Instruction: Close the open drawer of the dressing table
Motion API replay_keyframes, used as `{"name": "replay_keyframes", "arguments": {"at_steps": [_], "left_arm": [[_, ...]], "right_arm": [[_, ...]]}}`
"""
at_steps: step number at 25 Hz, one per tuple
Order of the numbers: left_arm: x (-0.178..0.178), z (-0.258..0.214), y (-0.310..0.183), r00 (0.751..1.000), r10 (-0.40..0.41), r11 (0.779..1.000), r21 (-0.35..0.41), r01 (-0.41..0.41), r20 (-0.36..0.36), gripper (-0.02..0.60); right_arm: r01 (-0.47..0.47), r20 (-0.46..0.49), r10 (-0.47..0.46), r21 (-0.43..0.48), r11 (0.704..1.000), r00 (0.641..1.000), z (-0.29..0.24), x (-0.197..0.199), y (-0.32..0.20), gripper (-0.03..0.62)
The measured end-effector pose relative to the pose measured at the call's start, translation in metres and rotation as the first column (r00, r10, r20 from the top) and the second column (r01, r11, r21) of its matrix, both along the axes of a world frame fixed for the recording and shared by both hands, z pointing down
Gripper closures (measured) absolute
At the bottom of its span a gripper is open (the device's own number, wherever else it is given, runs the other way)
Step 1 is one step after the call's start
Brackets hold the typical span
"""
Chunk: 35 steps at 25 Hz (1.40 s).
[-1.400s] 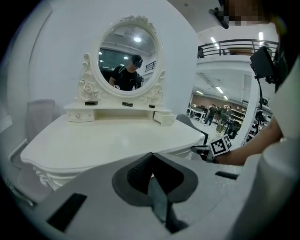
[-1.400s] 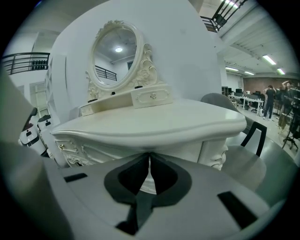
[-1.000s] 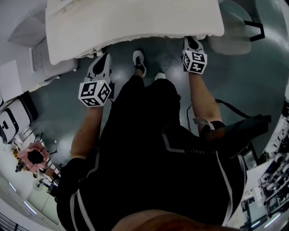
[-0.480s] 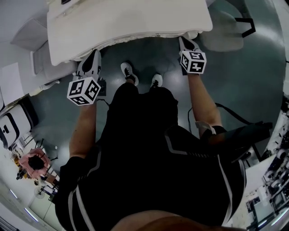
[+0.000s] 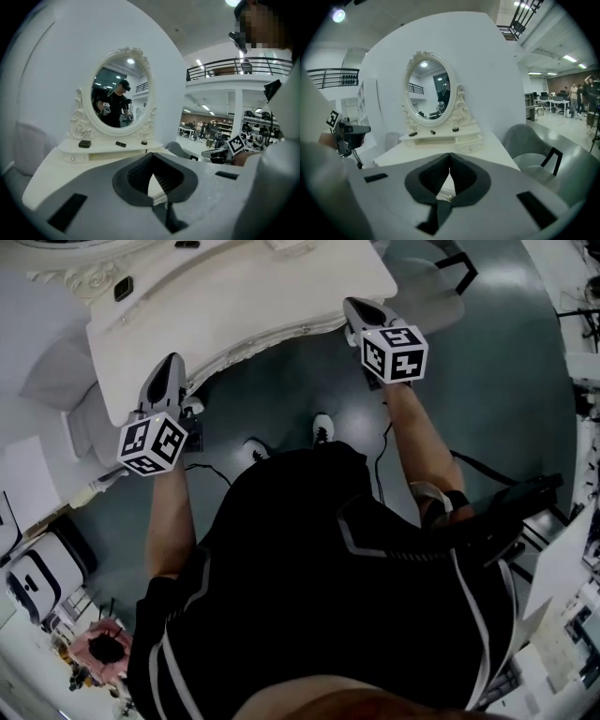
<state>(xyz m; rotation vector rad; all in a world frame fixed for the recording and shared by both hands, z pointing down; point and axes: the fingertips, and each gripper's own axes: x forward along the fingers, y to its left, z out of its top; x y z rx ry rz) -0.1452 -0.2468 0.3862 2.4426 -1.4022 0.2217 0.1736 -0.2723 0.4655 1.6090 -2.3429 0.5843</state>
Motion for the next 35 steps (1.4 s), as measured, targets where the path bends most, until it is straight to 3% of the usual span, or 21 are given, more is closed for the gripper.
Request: {"name": "replay_keyframes", "arguments": {"at_steps": [7,13,21,29,35], "left_arm": [[-0.017,-0.058,-0.001,0.994,0.037,0.989,0.141,-0.051,0.102,0.581],[-0.034,-0.101,0.0,0.997,0.067,0.975,0.209,-0.07,0.023,0.581],[-0.042,-0.135,0.012,0.995,0.073,0.963,0.254,-0.088,0.071,0.581],[-0.053,-0.172,0.023,0.989,0.133,0.959,0.26,-0.111,-0.069,0.581],[-0.053,-0.181,0.023,0.983,0.155,0.957,0.264,-0.125,-0.097,0.581]], "right_arm": [[0.036,-0.02,-0.034,0.108,0.994,0.999,-0.095,-0.038,0.017,0.589],[0.045,-0.047,-0.037,0.186,0.982,0.998,-0.153,-0.068,0.031,0.589],[0.035,-0.05,-0.021,0.292,0.956,0.999,-0.217,-0.086,0.049,0.589],[0.027,-0.074,-0.001,0.35,0.936,0.997,-0.245,-0.097,0.058,0.589],[0.021,-0.088,0.01,0.342,0.939,0.996,-0.245,-0.1,0.062,0.591]]}}
